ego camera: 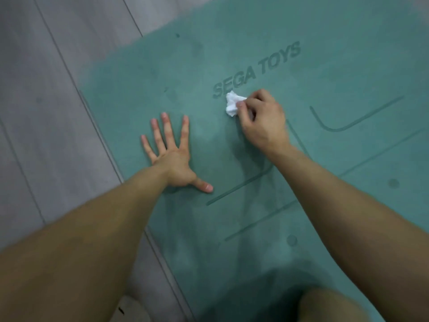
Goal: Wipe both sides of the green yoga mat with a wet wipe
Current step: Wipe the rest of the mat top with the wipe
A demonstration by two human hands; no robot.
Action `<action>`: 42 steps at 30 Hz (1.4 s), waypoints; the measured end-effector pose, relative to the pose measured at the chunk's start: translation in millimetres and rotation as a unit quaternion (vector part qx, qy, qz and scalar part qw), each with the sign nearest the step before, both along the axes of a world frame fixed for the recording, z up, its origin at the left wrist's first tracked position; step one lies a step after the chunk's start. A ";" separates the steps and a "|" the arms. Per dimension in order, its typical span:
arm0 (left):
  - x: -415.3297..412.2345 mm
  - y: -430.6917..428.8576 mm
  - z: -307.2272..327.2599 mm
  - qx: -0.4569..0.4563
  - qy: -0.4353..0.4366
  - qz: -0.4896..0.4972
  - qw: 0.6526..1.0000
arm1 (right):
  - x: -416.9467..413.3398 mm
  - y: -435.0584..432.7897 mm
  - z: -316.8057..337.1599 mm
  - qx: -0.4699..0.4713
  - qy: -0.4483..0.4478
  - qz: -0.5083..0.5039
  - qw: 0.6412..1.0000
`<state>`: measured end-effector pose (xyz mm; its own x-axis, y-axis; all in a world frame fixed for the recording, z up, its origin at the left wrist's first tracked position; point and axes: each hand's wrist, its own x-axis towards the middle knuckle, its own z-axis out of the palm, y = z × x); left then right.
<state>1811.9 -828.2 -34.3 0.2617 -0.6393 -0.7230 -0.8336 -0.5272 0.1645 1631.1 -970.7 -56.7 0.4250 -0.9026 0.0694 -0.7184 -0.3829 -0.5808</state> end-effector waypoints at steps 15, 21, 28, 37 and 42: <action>-2.5 -2.6 12.9 0.045 0.012 -0.005 0.999 | -49.9 88.1 -0.5 0.010 0.050 0.145 0.988; -2.0 -2.5 10.3 0.045 0.011 -0.009 0.999 | 6.3 -47.3 8.1 0.004 0.056 -0.110 0.992; 0.1 -1.3 13.4 0.036 0.007 -0.010 0.999 | -5.8 65.4 14.2 0.032 0.050 0.341 0.938; -0.3 1.2 11.2 0.018 0.011 -0.013 1.000 | 59.8 -26.4 11.0 0.037 0.045 -0.021 0.998; 1.6 2.2 10.5 0.015 0.017 -0.008 1.000 | 35.2 23.7 8.5 0.033 0.043 0.275 0.960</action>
